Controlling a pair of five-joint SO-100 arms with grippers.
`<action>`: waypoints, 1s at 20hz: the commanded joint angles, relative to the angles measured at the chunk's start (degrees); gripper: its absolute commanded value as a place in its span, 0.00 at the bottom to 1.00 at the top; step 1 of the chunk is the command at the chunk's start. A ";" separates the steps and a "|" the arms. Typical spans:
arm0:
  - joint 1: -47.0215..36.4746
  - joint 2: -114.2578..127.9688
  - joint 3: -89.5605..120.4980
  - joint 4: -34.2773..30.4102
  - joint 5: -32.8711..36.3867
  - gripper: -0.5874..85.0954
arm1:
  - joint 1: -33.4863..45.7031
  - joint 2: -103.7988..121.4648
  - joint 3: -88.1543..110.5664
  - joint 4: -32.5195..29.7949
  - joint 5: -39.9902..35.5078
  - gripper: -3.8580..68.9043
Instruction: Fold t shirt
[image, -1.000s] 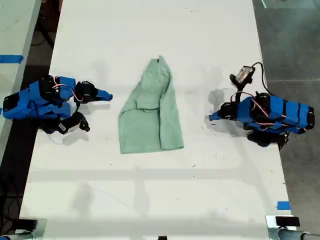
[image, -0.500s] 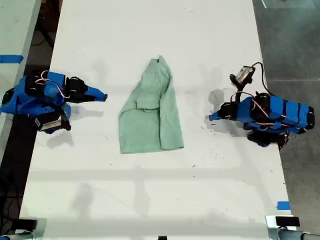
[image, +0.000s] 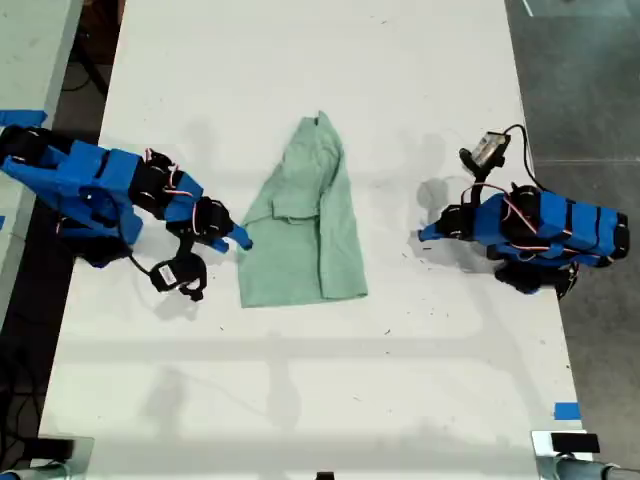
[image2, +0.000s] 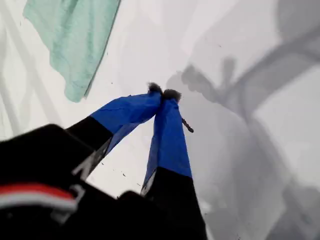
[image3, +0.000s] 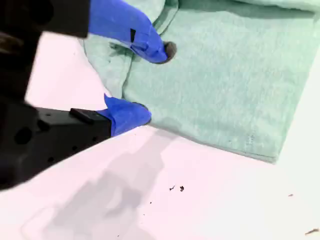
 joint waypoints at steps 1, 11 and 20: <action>-1.93 -3.96 0.88 -4.83 -1.49 0.22 | -0.35 0.88 2.64 0.00 0.09 0.06; -3.08 -20.21 -0.70 -12.57 1.58 0.11 | -0.35 0.88 2.72 -0.09 0.18 0.06; -6.77 -26.72 -8.35 -3.08 7.03 0.01 | -0.35 0.88 2.72 -0.09 0.18 0.06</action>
